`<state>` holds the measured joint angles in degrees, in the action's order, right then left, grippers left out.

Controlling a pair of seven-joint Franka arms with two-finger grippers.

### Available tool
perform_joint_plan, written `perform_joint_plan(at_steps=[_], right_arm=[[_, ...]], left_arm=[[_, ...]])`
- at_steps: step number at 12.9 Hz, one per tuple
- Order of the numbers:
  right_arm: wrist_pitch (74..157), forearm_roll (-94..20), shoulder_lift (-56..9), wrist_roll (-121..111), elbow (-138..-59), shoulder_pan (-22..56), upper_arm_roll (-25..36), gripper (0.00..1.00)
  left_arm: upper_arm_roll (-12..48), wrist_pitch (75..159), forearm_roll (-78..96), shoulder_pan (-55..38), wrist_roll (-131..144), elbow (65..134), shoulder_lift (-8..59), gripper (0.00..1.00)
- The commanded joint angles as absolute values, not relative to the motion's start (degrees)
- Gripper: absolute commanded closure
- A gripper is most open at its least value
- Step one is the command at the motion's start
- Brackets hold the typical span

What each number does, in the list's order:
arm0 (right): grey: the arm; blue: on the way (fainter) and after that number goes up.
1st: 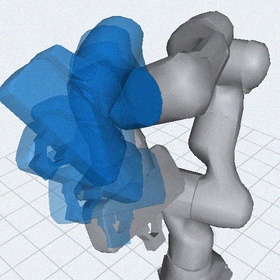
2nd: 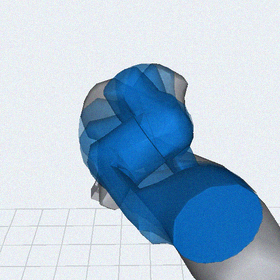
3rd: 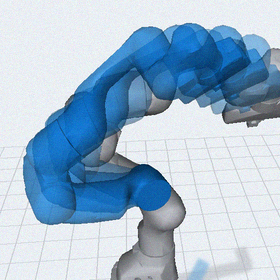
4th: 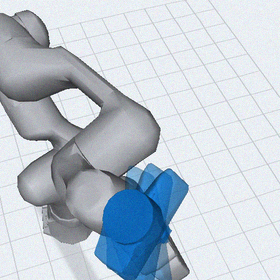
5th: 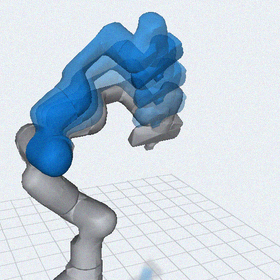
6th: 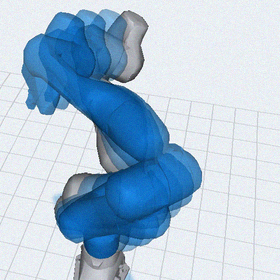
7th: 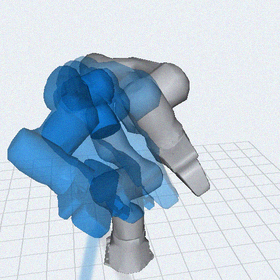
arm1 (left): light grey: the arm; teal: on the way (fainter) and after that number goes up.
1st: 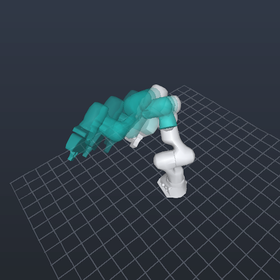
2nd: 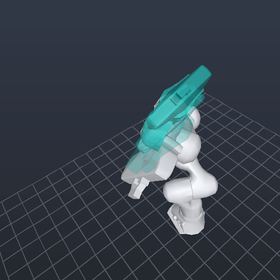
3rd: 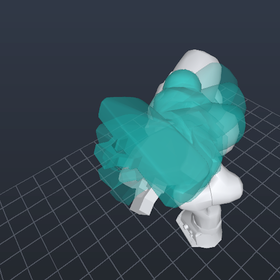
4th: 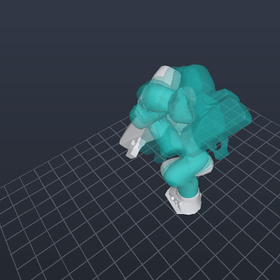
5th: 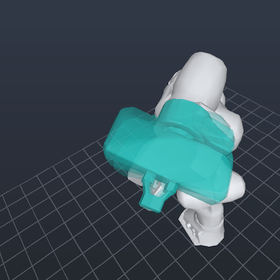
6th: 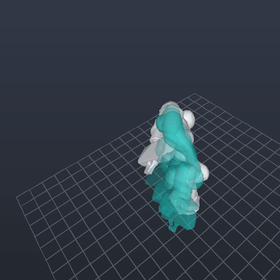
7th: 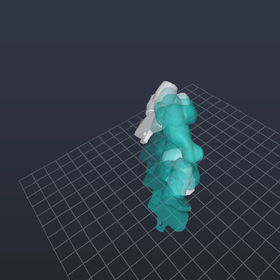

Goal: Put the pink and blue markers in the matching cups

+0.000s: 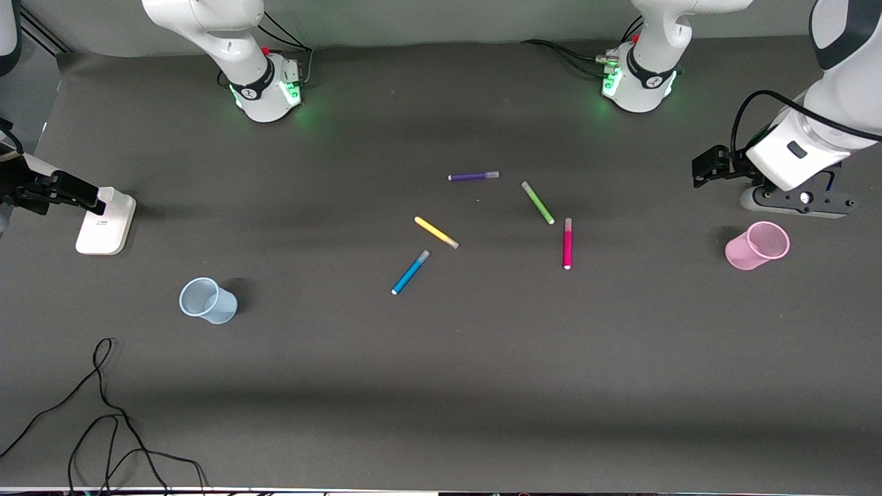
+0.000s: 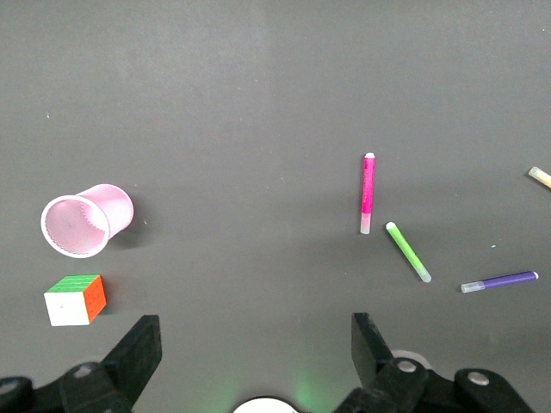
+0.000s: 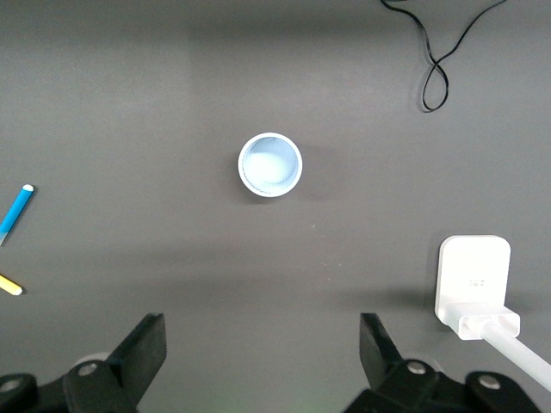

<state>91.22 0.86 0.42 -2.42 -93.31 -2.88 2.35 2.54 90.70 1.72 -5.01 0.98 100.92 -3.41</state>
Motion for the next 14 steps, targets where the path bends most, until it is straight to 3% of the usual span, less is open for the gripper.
perform_joint_plan(at_steps=[1, 10, 14], right_arm=[[91.1, 0.5, 1.0, -3.4, -93.5, -2.5, 2.7, 0.0], [91.7, 0.2, 0.6, -3.3, -93.6, -2.4, 2.4, 0.0], [91.7, 0.1, 0.1, 0.2, -93.9, 1.5, 2.4, 0.0]], left_arm=[[2.6, 89.3, 1.7, -5.2, 0.6, 99.7, -2.9, 0.01], [2.6, 89.2, 1.6, -5.2, 0.7, 99.9, -3.0, 0.01], [2.7, 88.2, 1.6, -5.4, 1.0, 101.9, -3.6, 0.01]])
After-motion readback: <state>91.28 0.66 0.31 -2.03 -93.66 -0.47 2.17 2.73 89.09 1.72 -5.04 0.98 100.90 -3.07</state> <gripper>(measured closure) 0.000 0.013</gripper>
